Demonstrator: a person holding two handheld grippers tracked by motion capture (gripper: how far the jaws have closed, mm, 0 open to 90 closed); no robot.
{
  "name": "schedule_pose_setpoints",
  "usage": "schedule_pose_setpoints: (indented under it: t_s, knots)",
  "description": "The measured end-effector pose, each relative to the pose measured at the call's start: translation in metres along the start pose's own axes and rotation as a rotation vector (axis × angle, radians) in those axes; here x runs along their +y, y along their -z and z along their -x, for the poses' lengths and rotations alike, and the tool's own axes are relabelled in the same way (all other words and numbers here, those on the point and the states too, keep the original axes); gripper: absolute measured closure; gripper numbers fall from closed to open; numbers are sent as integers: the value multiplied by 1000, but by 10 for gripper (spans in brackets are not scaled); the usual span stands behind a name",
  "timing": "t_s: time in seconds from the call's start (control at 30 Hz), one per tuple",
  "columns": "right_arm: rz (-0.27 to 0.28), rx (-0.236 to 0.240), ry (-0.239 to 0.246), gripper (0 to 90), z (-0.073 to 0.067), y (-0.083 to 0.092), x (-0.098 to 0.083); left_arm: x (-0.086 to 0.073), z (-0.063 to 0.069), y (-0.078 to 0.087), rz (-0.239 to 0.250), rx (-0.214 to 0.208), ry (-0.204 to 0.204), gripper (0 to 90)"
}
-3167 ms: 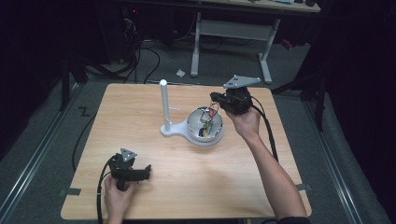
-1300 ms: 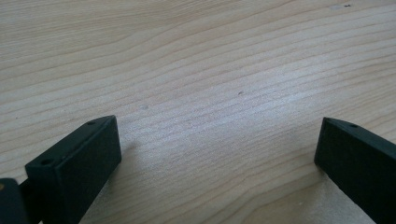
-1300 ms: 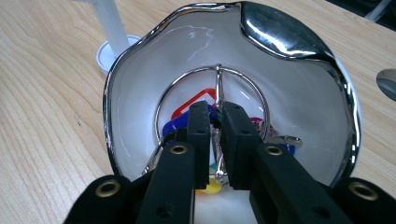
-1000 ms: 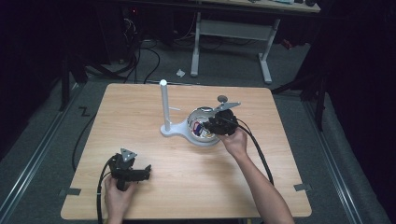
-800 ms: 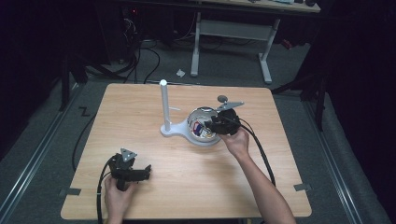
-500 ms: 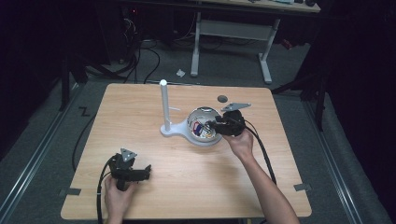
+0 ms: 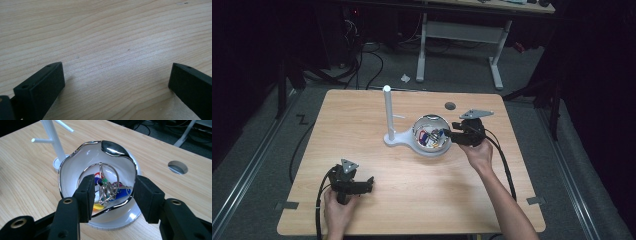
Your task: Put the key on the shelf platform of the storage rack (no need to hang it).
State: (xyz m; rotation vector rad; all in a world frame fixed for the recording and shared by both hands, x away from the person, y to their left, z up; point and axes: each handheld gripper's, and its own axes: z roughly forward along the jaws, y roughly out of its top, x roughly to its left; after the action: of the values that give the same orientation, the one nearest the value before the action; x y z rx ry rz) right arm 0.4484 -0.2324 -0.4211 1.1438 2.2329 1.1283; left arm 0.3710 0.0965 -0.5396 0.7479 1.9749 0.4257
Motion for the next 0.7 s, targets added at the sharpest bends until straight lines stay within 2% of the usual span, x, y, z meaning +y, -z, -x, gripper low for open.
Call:
schedule_pose_setpoints:
  t_s: [0.17,0.4,0.7]
  knots:
    - [28,-12,-11,513,3,12,-2,0,0,0,0,0,0,7]
    - [30,-30,-33,512,13,30,-10,0,0,0,0,0,0,7]
    - [64,-47,-37,512,18,54,-13,0,0,0,0,0,0,7]
